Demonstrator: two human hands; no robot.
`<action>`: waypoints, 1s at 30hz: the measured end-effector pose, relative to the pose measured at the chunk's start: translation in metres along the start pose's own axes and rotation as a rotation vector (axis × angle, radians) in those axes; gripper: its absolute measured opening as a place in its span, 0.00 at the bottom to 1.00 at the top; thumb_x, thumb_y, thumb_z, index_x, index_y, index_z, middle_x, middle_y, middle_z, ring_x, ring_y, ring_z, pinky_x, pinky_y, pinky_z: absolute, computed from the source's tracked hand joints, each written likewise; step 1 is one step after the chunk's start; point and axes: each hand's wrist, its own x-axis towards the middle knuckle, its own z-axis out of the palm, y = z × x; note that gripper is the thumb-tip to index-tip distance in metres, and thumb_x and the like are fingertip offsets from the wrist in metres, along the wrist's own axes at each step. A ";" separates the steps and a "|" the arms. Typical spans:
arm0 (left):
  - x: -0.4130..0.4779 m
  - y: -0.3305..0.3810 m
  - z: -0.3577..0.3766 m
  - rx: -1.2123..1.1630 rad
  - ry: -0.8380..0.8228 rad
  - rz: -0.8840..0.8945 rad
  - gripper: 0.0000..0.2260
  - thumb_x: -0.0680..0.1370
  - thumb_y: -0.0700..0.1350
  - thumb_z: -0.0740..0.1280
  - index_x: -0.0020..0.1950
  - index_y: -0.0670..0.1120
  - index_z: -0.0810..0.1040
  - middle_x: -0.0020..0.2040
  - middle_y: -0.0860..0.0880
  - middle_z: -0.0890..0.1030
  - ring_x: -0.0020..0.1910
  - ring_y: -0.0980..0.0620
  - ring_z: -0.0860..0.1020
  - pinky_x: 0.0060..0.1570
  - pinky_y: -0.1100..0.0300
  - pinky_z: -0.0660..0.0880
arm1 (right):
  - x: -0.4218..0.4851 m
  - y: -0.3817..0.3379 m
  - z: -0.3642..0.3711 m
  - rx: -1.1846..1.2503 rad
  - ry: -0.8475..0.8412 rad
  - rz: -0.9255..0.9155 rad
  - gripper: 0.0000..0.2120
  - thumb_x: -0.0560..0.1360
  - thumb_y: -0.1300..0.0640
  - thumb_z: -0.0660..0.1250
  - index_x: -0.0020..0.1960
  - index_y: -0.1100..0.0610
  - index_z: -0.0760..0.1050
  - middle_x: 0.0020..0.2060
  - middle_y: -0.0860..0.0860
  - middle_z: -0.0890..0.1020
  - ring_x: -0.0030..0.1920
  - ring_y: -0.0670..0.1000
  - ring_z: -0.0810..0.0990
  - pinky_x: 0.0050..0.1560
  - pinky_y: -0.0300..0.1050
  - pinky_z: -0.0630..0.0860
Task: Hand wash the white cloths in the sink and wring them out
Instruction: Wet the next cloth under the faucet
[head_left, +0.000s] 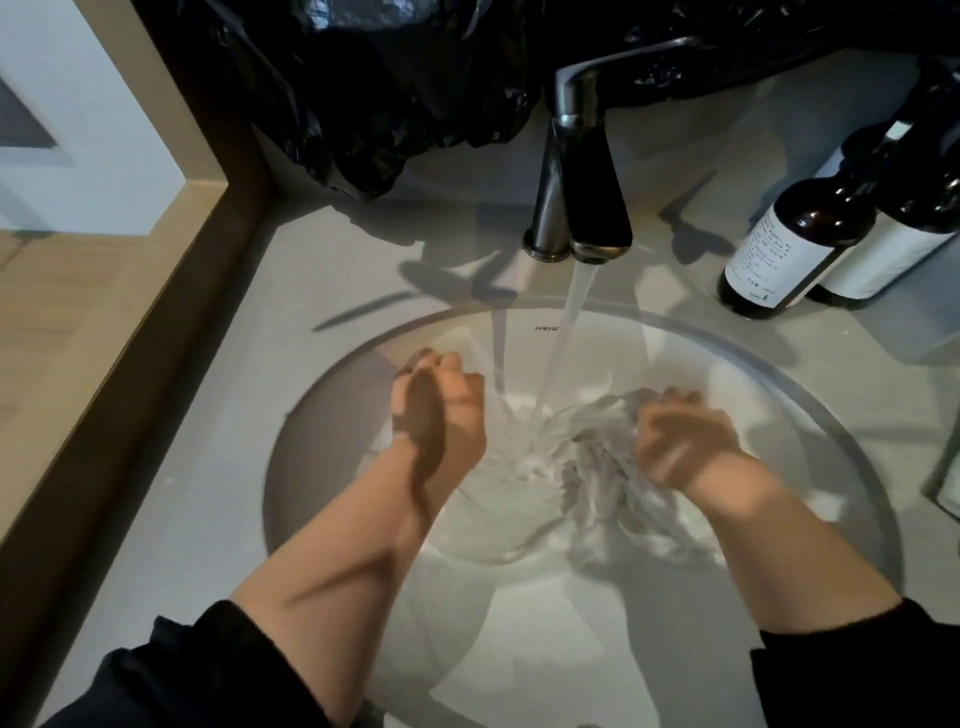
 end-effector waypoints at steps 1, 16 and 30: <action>0.000 0.007 0.002 0.024 0.077 0.069 0.12 0.75 0.43 0.61 0.58 0.51 0.76 0.59 0.50 0.72 0.58 0.47 0.70 0.55 0.56 0.67 | -0.001 -0.009 0.004 -0.057 0.099 -0.084 0.23 0.78 0.48 0.58 0.70 0.53 0.63 0.67 0.54 0.69 0.67 0.57 0.67 0.65 0.49 0.65; -0.007 0.010 0.052 -0.131 -0.171 0.421 0.52 0.60 0.73 0.69 0.75 0.47 0.59 0.73 0.52 0.63 0.77 0.45 0.49 0.71 0.46 0.48 | 0.006 -0.018 -0.003 0.607 -0.184 -0.348 0.07 0.68 0.59 0.75 0.44 0.55 0.78 0.42 0.52 0.82 0.44 0.51 0.81 0.44 0.40 0.75; 0.012 0.021 0.034 -1.269 -0.304 0.193 0.38 0.61 0.52 0.80 0.68 0.50 0.70 0.62 0.55 0.77 0.62 0.55 0.76 0.62 0.57 0.74 | -0.036 -0.013 -0.054 2.195 -0.175 -0.304 0.10 0.63 0.69 0.66 0.37 0.58 0.83 0.33 0.53 0.83 0.35 0.51 0.84 0.35 0.40 0.80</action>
